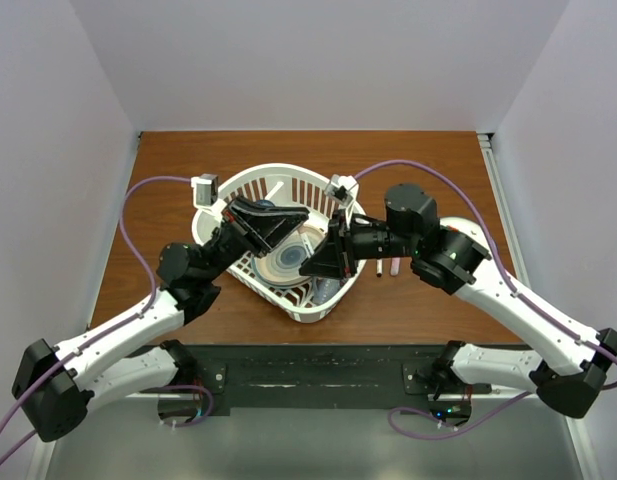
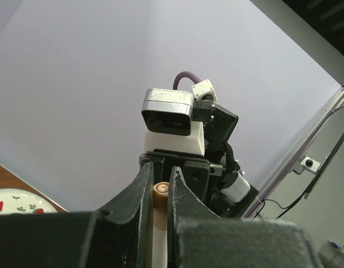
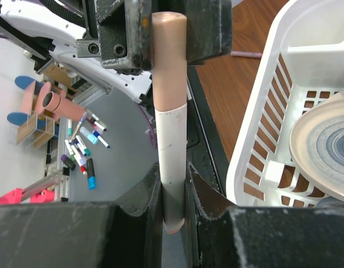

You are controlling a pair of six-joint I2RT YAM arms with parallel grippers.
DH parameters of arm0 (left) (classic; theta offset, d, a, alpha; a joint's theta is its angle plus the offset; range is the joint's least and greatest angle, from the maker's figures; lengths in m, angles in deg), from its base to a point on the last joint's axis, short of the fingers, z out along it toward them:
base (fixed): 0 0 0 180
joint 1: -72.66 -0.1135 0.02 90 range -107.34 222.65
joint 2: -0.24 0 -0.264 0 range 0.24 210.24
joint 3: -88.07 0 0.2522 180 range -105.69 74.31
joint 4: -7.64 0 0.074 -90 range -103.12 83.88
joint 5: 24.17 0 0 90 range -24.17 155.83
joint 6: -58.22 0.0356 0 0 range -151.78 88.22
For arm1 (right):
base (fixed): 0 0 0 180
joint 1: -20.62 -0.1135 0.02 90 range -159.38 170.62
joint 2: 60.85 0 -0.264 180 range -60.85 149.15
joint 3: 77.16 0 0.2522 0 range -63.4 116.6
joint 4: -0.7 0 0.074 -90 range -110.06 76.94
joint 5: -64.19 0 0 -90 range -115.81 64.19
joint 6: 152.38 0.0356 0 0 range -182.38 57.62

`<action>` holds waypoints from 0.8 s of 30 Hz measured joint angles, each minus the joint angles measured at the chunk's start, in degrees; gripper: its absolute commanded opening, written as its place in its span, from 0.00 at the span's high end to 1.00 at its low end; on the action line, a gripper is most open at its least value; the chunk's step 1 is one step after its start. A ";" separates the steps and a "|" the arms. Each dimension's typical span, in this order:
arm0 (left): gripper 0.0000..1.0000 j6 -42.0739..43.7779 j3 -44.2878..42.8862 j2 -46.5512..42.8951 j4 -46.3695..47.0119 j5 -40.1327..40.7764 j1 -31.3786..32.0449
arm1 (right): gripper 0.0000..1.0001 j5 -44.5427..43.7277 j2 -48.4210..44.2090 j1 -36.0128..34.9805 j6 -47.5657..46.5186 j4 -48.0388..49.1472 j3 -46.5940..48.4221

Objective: Insert the pens into the pen caps

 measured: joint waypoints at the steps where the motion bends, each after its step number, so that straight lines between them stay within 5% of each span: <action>1: 1.00 0.07 -0.09 -0.26 0.00 0.39 0.04 | 1.00 0.00 0.33 -0.02 0.00 -0.31 0.52; 5: 0.87 2.80 -4.22 -1.68 -8.02 1.22 0.17 | 1.00 -0.11 1.07 0.02 -0.07 -0.90 2.34; 9: 0.58 8.87 -14.19 -1.66 -21.59 2.78 0.81 | 1.00 -0.76 0.09 0.74 -0.24 4.39 1.66; 13: 0.39 11.74 -19.04 -0.57 -30.16 1.46 2.01 | 1.00 -4.46 -3.65 1.88 -0.74 12.83 -3.87; 18: 0.12 14.67 -27.80 5.01 -37.42 -0.55 -1.09 | 1.00 -8.85 -9.11 2.64 -1.95 11.37 -9.38; 24: 0.00 21.33 -34.69 4.50 -43.39 1.16 -2.03 | 1.00 -19.19 -15.37 2.60 -2.73 2.25 -11.06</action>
